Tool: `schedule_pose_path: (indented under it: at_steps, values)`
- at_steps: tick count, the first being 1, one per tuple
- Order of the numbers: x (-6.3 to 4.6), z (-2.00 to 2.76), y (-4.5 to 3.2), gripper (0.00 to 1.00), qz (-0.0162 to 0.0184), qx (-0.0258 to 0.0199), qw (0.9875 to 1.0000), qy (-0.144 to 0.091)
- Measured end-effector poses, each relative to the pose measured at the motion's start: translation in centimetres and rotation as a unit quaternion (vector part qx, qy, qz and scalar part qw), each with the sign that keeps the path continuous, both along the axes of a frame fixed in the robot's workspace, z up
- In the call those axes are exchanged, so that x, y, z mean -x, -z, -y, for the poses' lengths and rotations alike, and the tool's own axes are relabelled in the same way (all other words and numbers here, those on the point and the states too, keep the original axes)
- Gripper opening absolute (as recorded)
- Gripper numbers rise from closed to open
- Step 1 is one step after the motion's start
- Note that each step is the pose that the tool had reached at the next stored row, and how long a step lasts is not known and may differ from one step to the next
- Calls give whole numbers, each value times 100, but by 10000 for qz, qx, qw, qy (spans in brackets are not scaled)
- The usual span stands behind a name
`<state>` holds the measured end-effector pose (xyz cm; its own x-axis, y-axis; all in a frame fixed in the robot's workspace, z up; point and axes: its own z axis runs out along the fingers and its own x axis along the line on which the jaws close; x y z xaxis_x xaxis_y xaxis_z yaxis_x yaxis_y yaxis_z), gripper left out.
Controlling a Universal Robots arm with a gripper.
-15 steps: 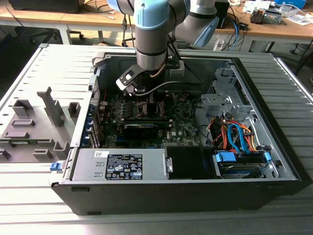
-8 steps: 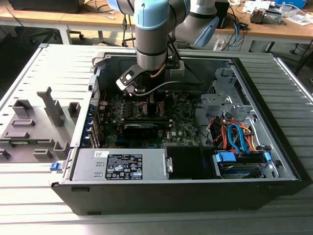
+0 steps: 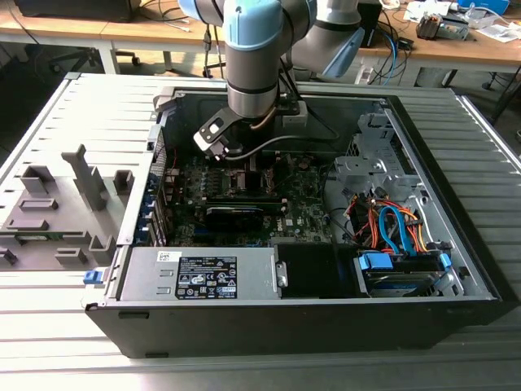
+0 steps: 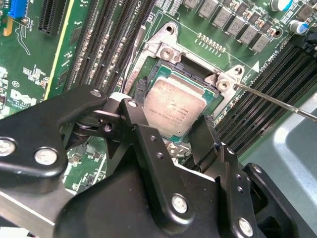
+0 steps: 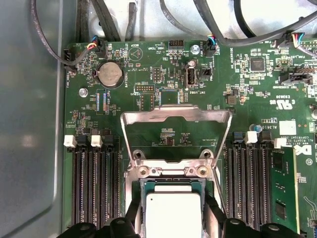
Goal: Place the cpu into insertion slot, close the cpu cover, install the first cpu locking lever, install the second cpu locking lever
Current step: 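Place the cpu into insertion slot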
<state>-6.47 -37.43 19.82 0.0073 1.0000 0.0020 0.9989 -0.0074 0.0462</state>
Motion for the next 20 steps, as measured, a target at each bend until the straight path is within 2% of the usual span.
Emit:
schedule_pose_path:
  at_steps: [4, 9, 13, 19, 20]
  values:
    - [1, 1, -14, 62, 0, 2, 10000, 0]
    - [1, 0, -158, 62, 3, -24, 10000, 1]
    - [0, -15, -179, 61, 2, -25, 10000, 0]
    - [0, -21, -169, 24, -8, -26, 10000, 1]
    - [0, -21, -166, 24, -10, -27, 10000, 1]
